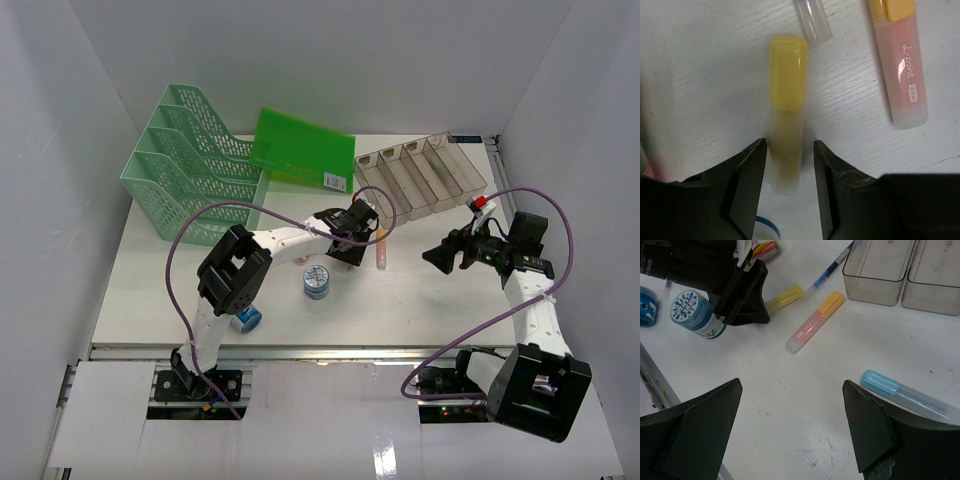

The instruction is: Organize the desk

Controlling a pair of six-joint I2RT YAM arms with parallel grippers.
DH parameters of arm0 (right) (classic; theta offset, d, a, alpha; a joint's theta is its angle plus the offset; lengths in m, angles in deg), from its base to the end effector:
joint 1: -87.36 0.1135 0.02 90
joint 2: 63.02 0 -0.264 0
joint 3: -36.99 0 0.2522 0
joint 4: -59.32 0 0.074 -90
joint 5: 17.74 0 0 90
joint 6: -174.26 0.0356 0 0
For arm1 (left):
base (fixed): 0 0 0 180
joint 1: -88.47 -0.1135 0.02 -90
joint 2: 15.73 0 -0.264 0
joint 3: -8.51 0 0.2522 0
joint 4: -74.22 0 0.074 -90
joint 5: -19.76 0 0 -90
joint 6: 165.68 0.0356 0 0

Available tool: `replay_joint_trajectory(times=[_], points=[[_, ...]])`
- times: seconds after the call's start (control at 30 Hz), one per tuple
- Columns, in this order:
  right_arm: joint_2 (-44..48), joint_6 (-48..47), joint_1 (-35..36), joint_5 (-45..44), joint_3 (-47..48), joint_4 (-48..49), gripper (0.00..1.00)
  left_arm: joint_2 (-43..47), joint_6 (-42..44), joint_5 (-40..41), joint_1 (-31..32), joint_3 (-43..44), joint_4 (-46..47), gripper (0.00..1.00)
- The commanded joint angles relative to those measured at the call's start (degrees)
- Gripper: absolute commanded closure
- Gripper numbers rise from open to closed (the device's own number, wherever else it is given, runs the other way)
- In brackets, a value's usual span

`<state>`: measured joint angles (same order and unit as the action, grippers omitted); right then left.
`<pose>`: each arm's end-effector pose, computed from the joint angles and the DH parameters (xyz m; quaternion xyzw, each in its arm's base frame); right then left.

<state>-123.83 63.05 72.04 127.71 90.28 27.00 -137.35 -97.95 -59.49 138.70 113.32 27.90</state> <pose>0.2138 -0.0282 0.2506 -0.2381 0.7905 0.2825 0.4884 0.2924 -0.3409 0.1682 0.2128 0.9449 -0.0633 0.2404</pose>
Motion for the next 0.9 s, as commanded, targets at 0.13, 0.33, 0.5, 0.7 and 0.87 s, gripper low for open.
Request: replay_joint_trajectory(times=[0.13,0.33,0.5,0.7,0.87], points=[[0.1,0.6,-0.3,2.0,-0.4,1.4,0.12,0.5,-0.8,-0.7,0.9,-1.8,1.5,0.60],[0.0,0.9,-0.3,3.8,-0.6,1.4,0.12,2.3,-2.3,-1.3,0.9,-4.3,3.9,0.79],[-0.1,2.1,-0.4,6.0,-0.5,1.5,0.13,6.3,-4.2,-4.0,1.1,-6.7,6.9,0.88],[-2.6,11.3,0.0,11.9,-1.1,5.4,0.15,15.2,-8.8,-10.2,1.2,-12.5,14.9,0.93],[-5.6,25.1,4.6,2.9,0.6,8.7,0.17,21.9,-15.6,-17.1,1.3,-21.0,27.4,0.95]])
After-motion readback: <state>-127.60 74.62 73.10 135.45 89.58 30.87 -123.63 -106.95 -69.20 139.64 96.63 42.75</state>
